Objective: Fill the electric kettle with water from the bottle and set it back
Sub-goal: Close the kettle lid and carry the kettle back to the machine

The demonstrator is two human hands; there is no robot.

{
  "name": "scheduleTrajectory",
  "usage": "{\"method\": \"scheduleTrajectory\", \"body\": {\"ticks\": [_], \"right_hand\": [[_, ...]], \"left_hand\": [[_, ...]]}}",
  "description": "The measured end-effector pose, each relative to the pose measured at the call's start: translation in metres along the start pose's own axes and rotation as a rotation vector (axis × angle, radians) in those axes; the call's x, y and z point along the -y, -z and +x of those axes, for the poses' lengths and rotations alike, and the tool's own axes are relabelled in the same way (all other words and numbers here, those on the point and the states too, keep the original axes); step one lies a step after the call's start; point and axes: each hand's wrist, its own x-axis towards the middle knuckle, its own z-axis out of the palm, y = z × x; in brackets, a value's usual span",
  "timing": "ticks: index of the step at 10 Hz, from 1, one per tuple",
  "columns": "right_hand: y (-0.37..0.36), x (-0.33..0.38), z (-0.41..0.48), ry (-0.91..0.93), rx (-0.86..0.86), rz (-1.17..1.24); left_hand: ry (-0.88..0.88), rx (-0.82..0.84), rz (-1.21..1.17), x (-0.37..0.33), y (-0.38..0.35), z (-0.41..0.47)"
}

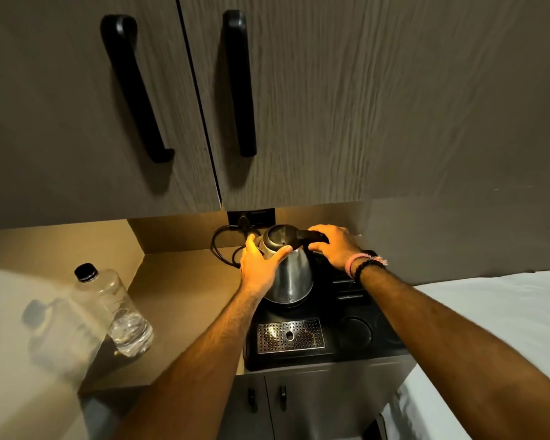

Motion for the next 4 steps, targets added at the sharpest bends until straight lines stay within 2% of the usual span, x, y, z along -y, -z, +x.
{"method": "scheduleTrajectory", "body": {"ticks": [1, 3, 4], "right_hand": [[-0.001, -0.001, -0.006, -0.003, 0.038, -0.051], [-0.024, -0.015, -0.046, 0.177, -0.181, -0.482], [-0.024, -0.015, -0.049, 0.144, -0.151, -0.515]], "left_hand": [[-0.004, 0.014, 0.017, -0.001, -0.002, -0.002], [-0.073, -0.045, 0.127, 0.000, 0.007, -0.015], [-0.117, -0.078, 0.213, -0.003, 0.013, -0.022]]}}
